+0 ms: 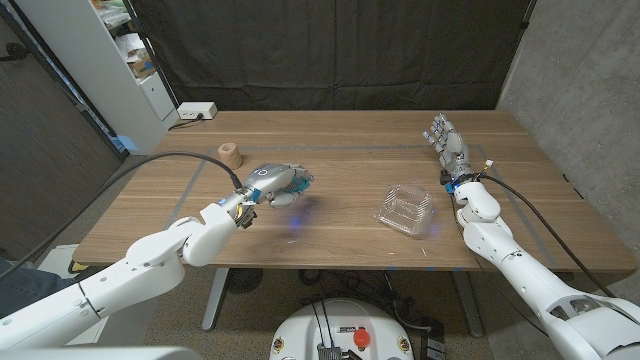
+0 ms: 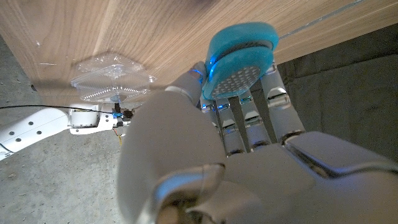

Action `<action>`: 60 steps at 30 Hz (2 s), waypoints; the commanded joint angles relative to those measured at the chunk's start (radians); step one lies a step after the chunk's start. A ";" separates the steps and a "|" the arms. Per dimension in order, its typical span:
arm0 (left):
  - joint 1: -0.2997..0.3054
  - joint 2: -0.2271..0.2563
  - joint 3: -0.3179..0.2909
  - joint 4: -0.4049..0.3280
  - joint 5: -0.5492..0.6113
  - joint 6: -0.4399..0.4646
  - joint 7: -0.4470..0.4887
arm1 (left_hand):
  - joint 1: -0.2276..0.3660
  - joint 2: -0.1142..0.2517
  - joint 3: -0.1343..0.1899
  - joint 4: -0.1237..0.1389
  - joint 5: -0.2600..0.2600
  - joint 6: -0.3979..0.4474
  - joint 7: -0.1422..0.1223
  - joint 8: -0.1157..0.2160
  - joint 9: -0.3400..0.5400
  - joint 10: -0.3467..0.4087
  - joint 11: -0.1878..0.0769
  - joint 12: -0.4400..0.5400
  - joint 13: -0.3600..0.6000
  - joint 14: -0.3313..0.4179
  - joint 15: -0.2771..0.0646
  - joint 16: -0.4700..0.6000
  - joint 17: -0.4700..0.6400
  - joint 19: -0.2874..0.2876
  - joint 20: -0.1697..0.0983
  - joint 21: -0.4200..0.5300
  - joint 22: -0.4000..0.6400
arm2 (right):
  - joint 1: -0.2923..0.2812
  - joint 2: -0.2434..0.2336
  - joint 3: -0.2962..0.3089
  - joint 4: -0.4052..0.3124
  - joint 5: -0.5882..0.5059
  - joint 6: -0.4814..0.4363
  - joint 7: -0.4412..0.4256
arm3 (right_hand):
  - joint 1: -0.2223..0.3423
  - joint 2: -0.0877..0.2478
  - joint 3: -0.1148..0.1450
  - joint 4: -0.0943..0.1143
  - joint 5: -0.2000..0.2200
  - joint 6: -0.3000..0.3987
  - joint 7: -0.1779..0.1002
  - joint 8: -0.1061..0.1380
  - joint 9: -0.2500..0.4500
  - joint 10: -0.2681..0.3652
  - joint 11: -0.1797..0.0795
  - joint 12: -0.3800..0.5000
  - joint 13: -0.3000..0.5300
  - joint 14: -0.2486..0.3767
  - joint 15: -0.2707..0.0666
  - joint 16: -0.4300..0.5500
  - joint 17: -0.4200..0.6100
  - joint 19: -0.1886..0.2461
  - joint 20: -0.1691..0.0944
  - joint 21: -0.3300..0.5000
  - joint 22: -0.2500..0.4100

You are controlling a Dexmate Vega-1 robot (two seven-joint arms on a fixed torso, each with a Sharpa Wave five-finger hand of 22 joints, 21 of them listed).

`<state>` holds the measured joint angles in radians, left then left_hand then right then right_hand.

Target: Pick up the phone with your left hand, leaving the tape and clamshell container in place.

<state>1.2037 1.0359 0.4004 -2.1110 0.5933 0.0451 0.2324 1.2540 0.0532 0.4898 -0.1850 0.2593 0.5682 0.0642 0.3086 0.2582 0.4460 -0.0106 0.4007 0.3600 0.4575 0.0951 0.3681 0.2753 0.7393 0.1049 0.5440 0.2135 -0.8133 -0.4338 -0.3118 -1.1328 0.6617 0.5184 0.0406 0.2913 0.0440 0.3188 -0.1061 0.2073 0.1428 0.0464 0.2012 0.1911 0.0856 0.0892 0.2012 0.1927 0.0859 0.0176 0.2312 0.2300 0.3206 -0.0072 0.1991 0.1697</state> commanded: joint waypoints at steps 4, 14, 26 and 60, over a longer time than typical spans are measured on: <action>0.012 0.002 -0.041 -0.016 -0.016 -0.019 0.003 | 0.089 0.076 0.020 0.016 0.008 0.007 0.001 -0.001 0.002 0.003 0.004 0.002 0.007 0.129 -0.119 0.036 0.134 0.006 -0.017 0.008 0.002 | 0.005 -0.006 0.000 -0.008 -0.004 -0.009 -0.004 | 0.007 0.004 -0.005 0.000 -0.002 0.006 0.002 -0.002 0.002 0.009 -0.002 0.000 0.002 0.006 0.003 0.003 0.003 0.004 0.000 -0.004 0.004; 0.028 0.010 -0.075 -0.038 -0.020 -0.027 0.005 | 0.086 0.074 0.019 0.018 0.010 0.008 0.003 -0.001 0.003 0.006 0.006 0.003 0.009 0.131 -0.118 0.033 0.137 0.001 -0.017 0.013 0.001 | 0.009 -0.005 -0.001 -0.003 -0.006 -0.011 -0.004 | 0.007 0.004 -0.006 0.000 -0.002 0.006 0.001 -0.002 0.002 0.009 -0.003 0.000 0.002 0.007 0.003 0.003 0.003 0.005 0.000 -0.003 0.004; 0.060 0.019 -0.122 -0.065 -0.029 -0.043 0.007 | 0.084 0.074 0.019 0.018 0.012 0.008 0.002 -0.003 0.004 0.010 0.005 0.003 0.013 0.135 -0.116 0.031 0.141 -0.004 -0.016 0.020 0.000 | 0.006 -0.008 0.000 -0.011 -0.005 -0.011 -0.005 | 0.009 0.006 -0.007 -0.002 -0.002 0.006 0.002 -0.002 0.002 0.009 -0.002 -0.001 0.002 0.007 0.003 0.003 0.003 0.005 0.000 -0.003 0.004; 0.151 0.018 -0.253 -0.077 -0.040 -0.100 0.011 | 0.079 0.074 0.019 0.019 0.017 0.015 0.003 -0.004 0.007 0.011 0.008 0.001 0.021 0.140 -0.118 0.024 0.152 -0.012 -0.017 0.041 -0.002 | -0.018 -0.010 -0.015 -0.078 -0.034 -0.033 -0.052 | 0.011 0.010 -0.009 -0.004 -0.003 0.006 0.003 -0.002 0.002 0.011 -0.001 -0.001 0.002 0.008 0.004 0.003 0.004 0.006 0.000 -0.003 0.003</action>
<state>1.3270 1.0567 0.1911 -2.1940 0.5600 -0.0276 0.2411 1.2593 0.0478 0.4892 -0.1843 0.2688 0.5700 0.0660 0.3086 0.2627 0.4514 -0.0053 0.4007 0.3784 0.4658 0.1034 0.3681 0.2753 0.7248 0.0912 0.5779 0.2087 -0.8247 -0.4469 -0.3203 -1.1897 0.6428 0.4889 0.0093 0.2967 0.0492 0.3147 -0.1102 0.2073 0.1428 0.0464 0.2012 0.1911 0.0856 0.0892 0.2012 0.1927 0.0858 0.0177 0.2312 0.2298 0.3206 -0.0072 0.1991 0.1696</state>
